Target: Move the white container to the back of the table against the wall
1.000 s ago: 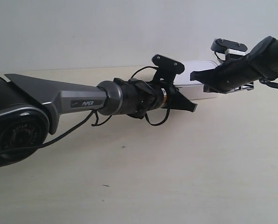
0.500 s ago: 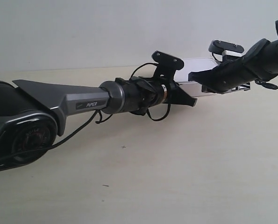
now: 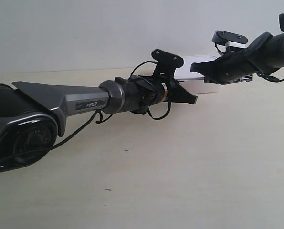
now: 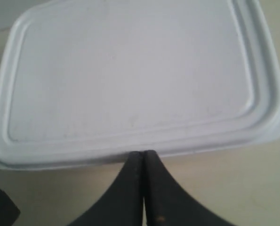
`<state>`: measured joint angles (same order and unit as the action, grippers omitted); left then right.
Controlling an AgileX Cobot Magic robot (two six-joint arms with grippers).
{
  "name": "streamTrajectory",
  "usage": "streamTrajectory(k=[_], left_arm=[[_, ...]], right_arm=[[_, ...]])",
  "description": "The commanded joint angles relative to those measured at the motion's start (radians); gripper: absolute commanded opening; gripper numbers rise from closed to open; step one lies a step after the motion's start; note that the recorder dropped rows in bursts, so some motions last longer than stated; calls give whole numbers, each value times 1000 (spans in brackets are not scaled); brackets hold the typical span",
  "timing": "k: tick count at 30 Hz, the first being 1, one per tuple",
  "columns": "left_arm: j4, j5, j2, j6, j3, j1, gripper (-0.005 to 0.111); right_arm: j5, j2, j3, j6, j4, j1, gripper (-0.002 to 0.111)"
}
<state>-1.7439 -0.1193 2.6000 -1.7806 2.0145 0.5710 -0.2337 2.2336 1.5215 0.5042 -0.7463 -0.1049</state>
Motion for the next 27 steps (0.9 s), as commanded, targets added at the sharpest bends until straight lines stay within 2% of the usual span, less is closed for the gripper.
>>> streamTrajectory(k=[1, 7, 13, 15, 17, 21, 25, 27], left_arm=[[-1, -3, -4, 12, 8, -4, 0], [-1, 3, -8, 52, 8, -4, 0], [-1, 69, -55, 132, -20, -4, 0], [-1, 65, -94, 132, -76, -4, 0], [-1, 66, -162, 134, -187, -2, 0], [-1, 94, -284, 138, -395, 2, 0], [-1, 96, -366, 161, -514, 28, 0], [-1, 96, -377, 161, -532, 41, 0]], right_arm=[[-32, 14, 48, -8, 5, 0, 0], [-53, 14, 49, -8, 31, 0, 0], [-81, -3, 49, -8, 102, 2, 0], [-119, -8, 49, -20, 125, 10, 0], [-139, -8, 49, -122, 232, 12, 0], [-110, 5, 49, -148, 238, 12, 0], [-71, 31, 51, -148, 227, 12, 0], [-64, 35, 51, -150, 227, 12, 0]])
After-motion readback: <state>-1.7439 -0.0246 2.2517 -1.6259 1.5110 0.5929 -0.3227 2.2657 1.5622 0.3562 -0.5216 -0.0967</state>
